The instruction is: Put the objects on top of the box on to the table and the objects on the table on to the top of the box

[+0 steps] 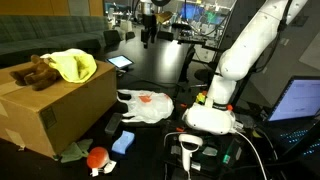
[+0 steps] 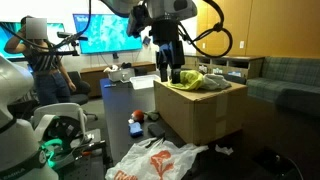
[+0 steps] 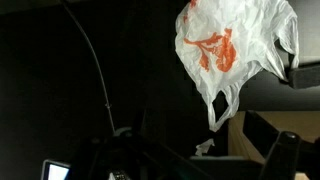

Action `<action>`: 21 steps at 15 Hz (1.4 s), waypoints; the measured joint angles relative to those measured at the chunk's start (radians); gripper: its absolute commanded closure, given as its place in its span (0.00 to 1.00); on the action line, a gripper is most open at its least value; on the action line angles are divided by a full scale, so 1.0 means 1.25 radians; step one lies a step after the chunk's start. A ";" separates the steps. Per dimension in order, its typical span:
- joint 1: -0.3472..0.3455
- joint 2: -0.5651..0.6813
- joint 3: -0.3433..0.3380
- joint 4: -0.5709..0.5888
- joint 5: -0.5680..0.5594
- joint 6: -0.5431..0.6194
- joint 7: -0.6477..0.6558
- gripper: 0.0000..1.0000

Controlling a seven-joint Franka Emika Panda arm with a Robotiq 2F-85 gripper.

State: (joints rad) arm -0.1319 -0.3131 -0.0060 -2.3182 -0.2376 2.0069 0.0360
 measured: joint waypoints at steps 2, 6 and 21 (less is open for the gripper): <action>0.000 -0.002 0.000 0.005 0.000 0.000 0.000 0.00; 0.002 0.004 -0.001 0.006 0.000 -0.002 0.000 0.00; 0.147 0.414 0.060 0.473 0.054 -0.111 0.313 0.00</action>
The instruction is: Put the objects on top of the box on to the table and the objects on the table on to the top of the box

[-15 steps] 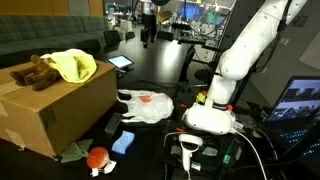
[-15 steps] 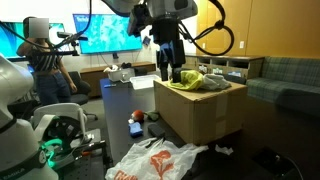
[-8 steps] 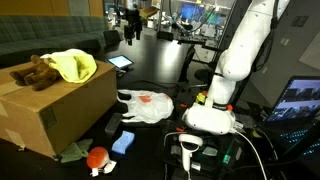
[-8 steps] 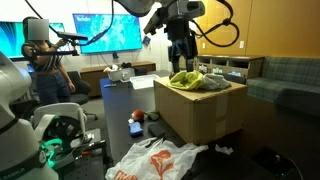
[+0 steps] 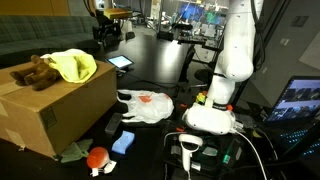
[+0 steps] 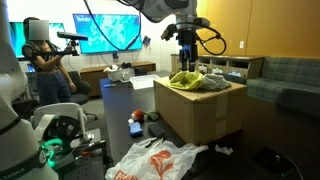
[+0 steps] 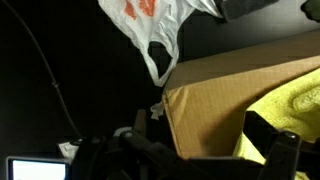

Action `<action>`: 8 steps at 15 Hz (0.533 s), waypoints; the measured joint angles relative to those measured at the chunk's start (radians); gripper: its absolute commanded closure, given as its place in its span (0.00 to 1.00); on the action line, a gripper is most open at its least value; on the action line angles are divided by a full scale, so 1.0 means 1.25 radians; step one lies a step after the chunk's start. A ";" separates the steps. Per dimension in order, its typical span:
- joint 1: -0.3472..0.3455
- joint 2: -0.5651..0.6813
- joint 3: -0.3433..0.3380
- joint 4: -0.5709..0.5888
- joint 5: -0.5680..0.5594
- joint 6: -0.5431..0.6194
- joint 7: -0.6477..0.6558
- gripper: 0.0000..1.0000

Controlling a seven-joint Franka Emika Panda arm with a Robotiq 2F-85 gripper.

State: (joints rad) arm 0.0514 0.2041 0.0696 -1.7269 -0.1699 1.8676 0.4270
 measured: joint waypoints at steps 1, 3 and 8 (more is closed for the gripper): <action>0.011 0.031 0.000 0.036 0.020 -0.015 0.028 0.00; 0.037 0.091 0.000 0.106 0.063 -0.044 0.085 0.00; 0.098 0.208 0.001 0.246 0.134 -0.065 0.186 0.00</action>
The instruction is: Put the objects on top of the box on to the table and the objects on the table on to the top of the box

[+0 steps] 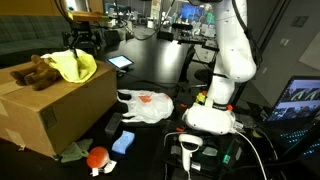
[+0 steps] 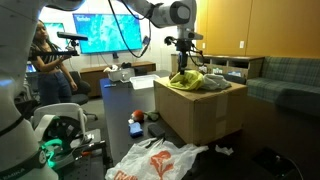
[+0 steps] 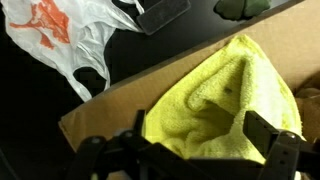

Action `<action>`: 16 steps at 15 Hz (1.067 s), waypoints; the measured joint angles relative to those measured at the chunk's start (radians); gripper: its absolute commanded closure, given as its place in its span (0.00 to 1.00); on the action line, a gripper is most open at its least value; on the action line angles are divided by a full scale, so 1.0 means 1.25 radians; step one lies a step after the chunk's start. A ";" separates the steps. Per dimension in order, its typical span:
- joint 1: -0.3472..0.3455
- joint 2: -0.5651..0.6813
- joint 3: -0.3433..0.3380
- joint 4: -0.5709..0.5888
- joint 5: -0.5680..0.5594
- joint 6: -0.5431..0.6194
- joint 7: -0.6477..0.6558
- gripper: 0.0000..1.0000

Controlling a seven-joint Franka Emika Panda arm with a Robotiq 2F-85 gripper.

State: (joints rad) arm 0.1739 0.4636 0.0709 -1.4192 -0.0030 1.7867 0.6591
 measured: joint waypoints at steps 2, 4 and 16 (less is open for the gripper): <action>0.020 0.031 0.001 0.036 0.000 0.005 -0.010 0.00; 0.034 0.051 0.001 0.057 -0.009 0.005 -0.062 0.00; -0.016 0.139 -0.030 0.058 -0.055 0.182 -0.359 0.21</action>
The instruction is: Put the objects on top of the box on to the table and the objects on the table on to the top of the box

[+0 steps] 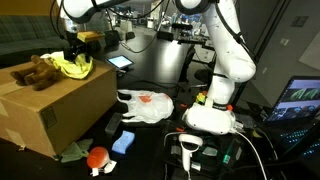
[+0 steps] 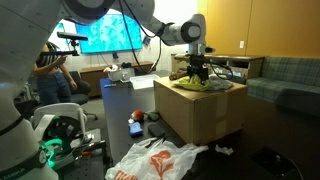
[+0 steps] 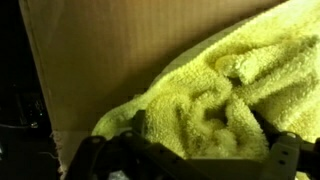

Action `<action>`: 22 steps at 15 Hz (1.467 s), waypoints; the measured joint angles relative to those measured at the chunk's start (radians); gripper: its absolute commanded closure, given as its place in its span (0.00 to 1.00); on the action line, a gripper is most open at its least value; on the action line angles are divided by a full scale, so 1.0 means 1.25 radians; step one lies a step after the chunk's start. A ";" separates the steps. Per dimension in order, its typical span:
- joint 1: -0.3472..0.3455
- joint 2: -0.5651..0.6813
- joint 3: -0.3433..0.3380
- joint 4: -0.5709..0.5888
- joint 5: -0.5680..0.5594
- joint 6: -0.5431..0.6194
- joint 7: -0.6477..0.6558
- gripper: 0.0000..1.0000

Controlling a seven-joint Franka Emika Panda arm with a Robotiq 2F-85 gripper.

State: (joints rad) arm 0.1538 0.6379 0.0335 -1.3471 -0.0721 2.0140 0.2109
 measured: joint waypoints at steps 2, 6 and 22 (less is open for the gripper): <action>-0.015 0.010 0.000 0.000 0.003 0.020 -0.030 0.30; -0.036 0.008 0.001 0.003 0.010 0.030 -0.082 0.62; -0.108 -0.182 -0.033 -0.215 -0.023 0.170 -0.233 0.97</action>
State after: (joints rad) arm 0.0192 0.4099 -0.0080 -1.6155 -0.1004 2.2259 -0.0804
